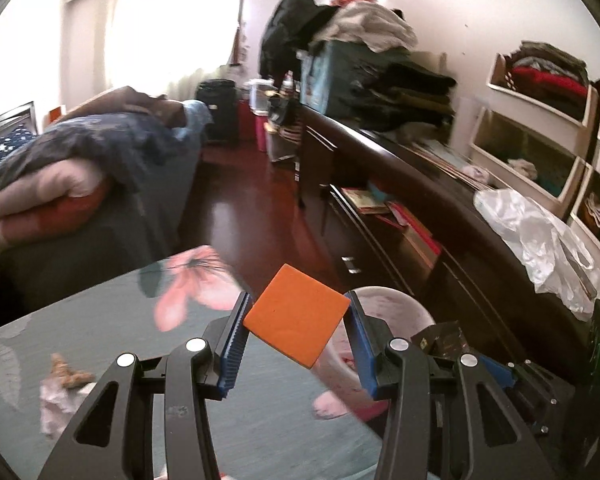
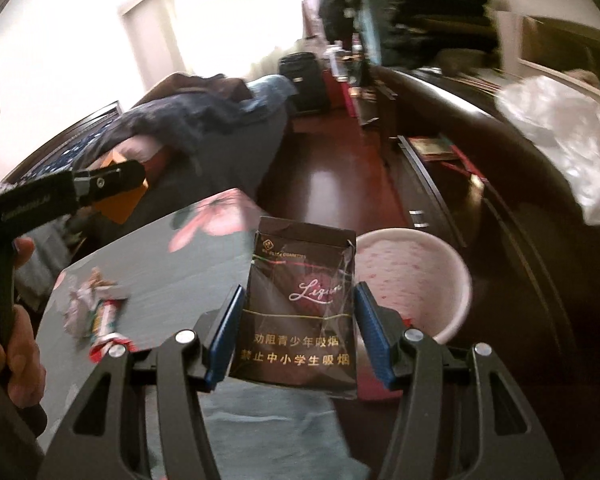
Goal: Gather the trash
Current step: 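Carry cube and cigarette pack to the wastebasket and release both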
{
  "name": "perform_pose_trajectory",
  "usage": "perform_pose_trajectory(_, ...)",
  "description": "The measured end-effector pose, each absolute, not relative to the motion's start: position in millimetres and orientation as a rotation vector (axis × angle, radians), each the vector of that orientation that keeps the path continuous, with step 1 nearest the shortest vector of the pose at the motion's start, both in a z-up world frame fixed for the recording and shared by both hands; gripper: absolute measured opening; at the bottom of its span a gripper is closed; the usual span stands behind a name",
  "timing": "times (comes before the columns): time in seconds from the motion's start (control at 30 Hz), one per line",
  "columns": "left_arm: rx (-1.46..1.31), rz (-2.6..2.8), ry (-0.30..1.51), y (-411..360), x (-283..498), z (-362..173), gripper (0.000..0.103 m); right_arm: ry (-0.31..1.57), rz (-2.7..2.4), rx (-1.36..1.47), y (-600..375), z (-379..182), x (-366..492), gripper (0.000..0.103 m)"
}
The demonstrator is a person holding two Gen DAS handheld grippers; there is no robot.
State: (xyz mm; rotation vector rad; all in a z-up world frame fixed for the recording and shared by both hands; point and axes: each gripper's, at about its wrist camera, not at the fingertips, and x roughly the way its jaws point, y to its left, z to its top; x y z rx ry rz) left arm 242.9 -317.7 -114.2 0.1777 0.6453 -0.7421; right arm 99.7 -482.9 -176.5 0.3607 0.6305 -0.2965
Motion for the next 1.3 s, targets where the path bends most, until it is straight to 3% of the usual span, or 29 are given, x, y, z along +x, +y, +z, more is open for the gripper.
perform_pose_trajectory(0.9, 0.227, -0.824, 0.871, -483.3, 282.4, -219.3, 0.049, 0.714, -0.435, 0.399, -585.0, -271.3, 150.4, 0.056)
perform_pose_trajectory(1.03, 0.21, -0.83, 0.872, -488.1, 286.9, -224.0, 0.076, 0.721, -0.443, 0.391, -590.9, -284.2, 163.4, 0.059)
perform_pose_trajectory(1.3, 0.144, -0.795, 0.866, -479.1, 301.5, -220.7, 0.085, 0.73, -0.481, 0.341, -588.4, -298.6, 173.7, 0.073)
